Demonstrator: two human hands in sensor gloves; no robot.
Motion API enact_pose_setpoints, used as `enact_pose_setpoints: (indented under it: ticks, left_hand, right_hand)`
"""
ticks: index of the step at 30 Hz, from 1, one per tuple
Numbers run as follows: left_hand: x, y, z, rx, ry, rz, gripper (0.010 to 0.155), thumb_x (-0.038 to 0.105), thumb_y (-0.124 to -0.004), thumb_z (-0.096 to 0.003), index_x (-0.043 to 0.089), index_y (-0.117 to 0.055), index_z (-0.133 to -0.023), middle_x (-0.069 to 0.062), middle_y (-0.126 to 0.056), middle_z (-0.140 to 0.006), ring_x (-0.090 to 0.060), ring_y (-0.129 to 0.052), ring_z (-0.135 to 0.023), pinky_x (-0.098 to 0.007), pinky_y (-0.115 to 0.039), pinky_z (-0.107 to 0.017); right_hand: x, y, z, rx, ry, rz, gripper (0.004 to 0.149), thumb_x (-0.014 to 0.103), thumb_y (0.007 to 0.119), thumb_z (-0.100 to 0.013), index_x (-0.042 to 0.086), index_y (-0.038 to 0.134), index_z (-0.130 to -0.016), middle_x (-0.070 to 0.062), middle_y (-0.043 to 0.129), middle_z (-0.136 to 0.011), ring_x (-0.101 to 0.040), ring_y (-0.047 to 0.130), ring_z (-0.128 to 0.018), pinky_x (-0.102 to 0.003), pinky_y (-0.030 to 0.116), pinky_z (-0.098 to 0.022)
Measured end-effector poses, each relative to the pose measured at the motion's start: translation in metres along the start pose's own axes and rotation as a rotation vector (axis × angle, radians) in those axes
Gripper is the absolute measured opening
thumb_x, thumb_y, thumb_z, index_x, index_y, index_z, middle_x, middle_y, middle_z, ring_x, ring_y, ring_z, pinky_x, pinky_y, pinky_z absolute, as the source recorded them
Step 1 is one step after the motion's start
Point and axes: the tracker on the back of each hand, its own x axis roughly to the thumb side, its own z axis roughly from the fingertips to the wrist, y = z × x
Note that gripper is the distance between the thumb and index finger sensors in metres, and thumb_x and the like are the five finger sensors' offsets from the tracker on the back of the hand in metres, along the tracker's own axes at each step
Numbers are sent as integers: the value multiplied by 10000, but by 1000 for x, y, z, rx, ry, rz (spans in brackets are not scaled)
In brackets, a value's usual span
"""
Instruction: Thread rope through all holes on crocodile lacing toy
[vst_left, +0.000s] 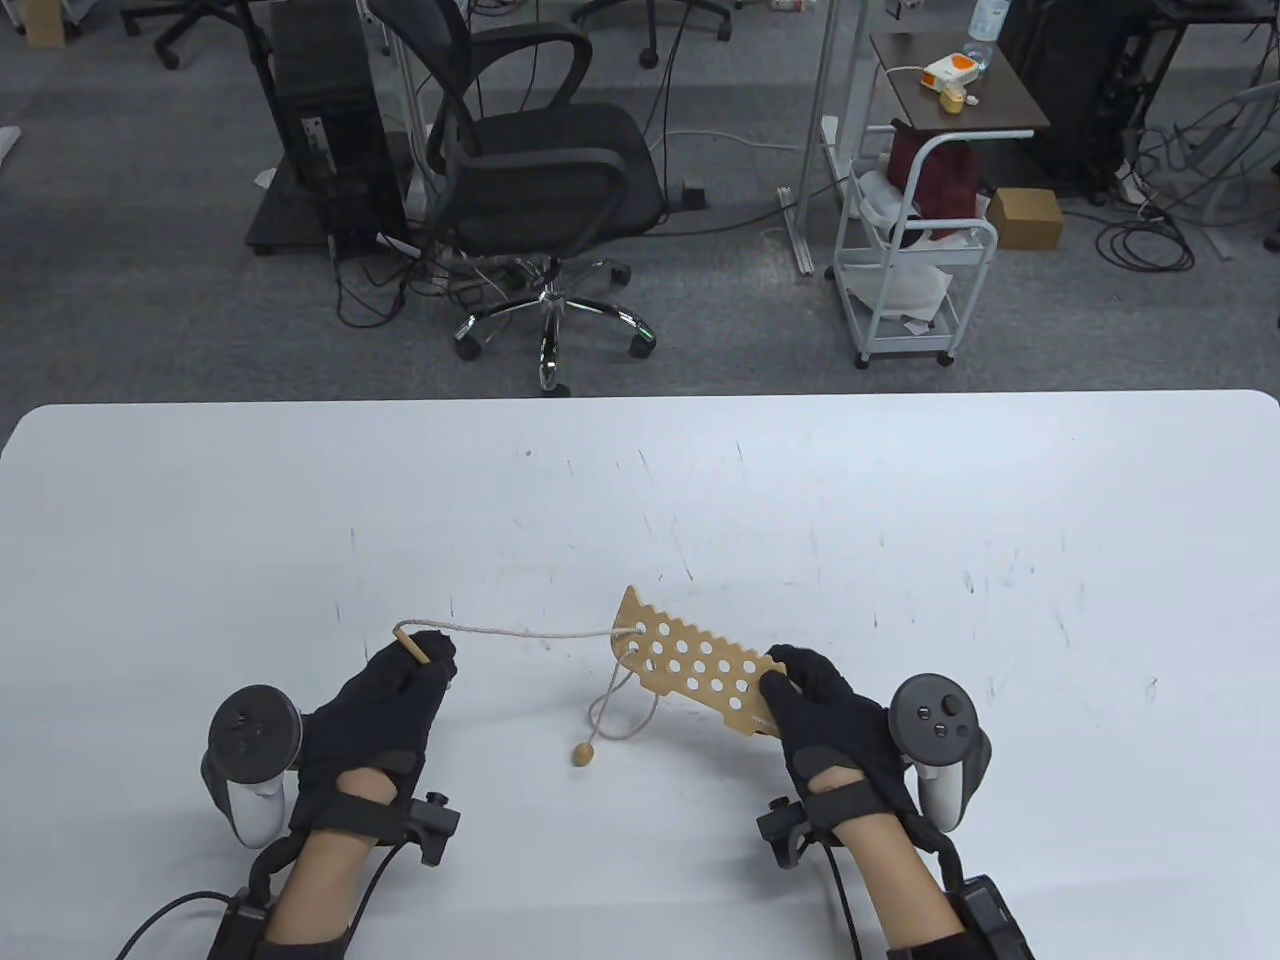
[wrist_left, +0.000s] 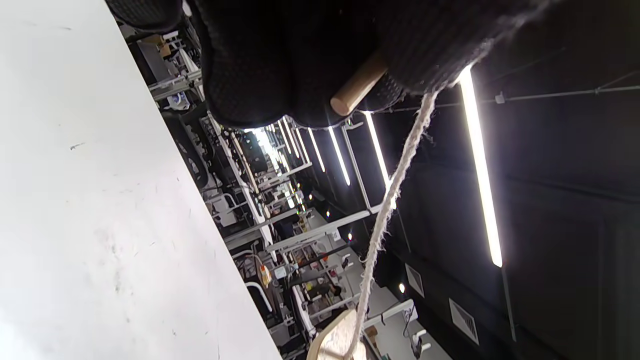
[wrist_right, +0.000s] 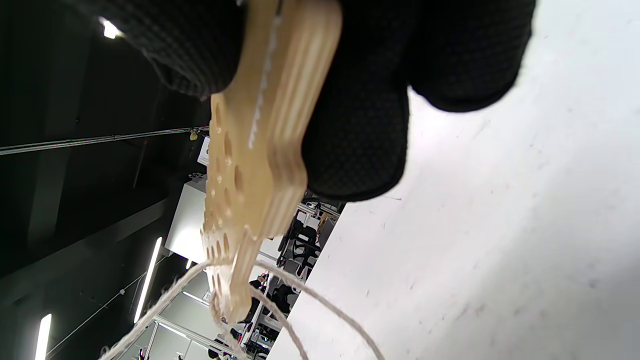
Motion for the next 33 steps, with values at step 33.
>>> enact_pose_setpoints:
  ticks: [33]
  left_hand:
    - [2, 38, 6, 214, -44, 122, 480, 474, -803, -478, 321, -783, -932, 41, -895, -861, -235, -913, -797, -584, -560, -755]
  right_hand:
    - [-21, -24, -13, -125, 82, 3, 467, 347, 782, -476, 109, 729, -873, -60, 957, -683, -260, 1055, -501, -464, 801, -430]
